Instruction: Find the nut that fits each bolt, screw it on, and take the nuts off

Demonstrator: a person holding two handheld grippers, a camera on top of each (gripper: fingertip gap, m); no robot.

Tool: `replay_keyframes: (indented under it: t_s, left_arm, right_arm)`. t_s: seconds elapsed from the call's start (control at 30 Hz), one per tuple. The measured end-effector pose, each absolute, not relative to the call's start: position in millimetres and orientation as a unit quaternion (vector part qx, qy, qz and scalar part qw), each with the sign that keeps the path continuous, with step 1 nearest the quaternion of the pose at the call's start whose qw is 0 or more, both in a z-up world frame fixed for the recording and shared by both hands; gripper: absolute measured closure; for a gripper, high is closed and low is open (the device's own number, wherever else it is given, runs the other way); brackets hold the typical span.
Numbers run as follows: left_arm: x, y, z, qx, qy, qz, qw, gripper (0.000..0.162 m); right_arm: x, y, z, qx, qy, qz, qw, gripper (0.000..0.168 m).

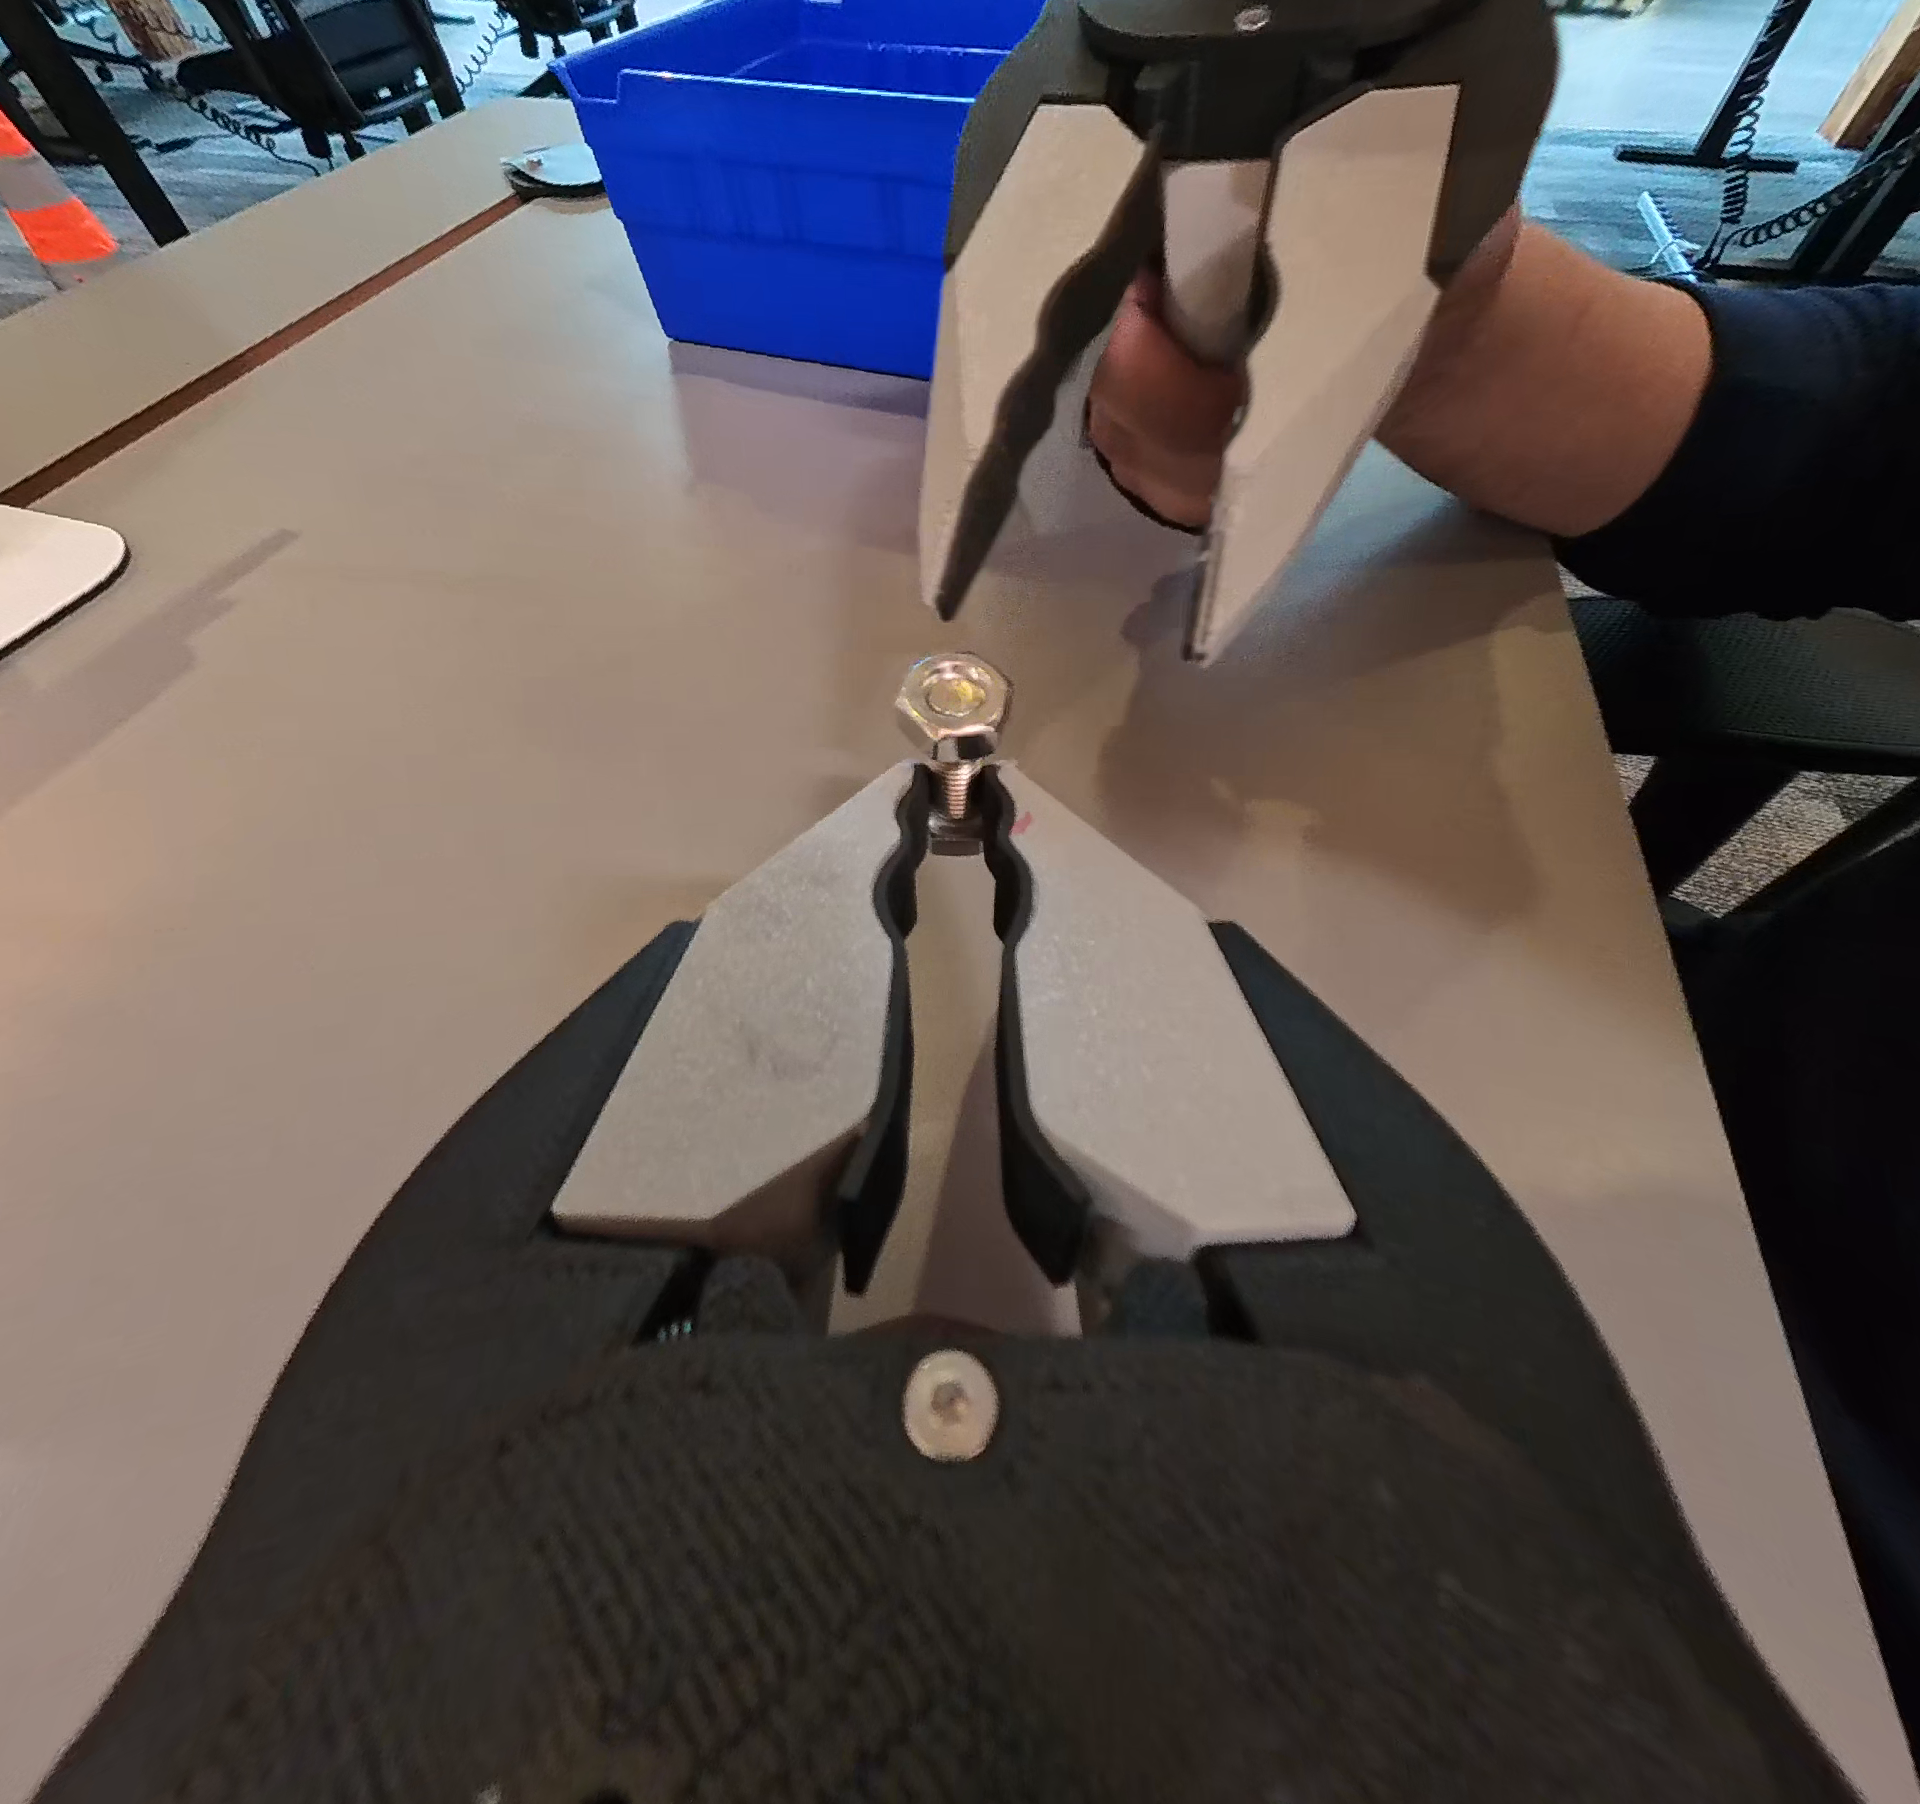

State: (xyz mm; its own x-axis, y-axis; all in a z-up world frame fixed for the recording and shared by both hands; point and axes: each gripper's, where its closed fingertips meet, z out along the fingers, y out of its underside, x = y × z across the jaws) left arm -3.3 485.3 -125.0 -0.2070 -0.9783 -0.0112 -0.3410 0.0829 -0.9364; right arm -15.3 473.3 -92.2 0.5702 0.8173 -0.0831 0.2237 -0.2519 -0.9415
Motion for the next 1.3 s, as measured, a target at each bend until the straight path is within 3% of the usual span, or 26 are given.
replay_keyframes:
  t_s: [0.17,0.3,0.73,0.8,1.3]
  left_arm:
    - [-3.1,485.3,-125.4,-0.515,0.641,-0.438,0.363,0.155]
    - [-3.3,485.9,-125.2,-0.516,0.64,-0.439,0.363,0.155]
    - [-3.7,486.5,-124.7,-0.517,0.64,-0.437,0.365,0.155]
    - [-4.1,487.9,-124.0,-0.519,0.636,-0.439,0.365,0.155]
    - [-3.0,480.7,-125.1,-0.507,0.648,-0.439,0.361,0.155]
  right_arm:
    - [-18.1,473.4,-96.5,-0.737,-0.353,0.306,0.488,0.128]
    - [-33.6,455.0,-92.9,-0.713,-0.392,0.34,0.472,0.139]
    - [-25.7,467.5,-97.6,-0.731,-0.368,0.318,0.479,0.126]
    - [-31.3,458.0,-95.2,-0.717,-0.388,0.333,0.474,0.139]
    - [-18.7,478.4,-100.5,-0.744,-0.349,0.296,0.488,0.124]
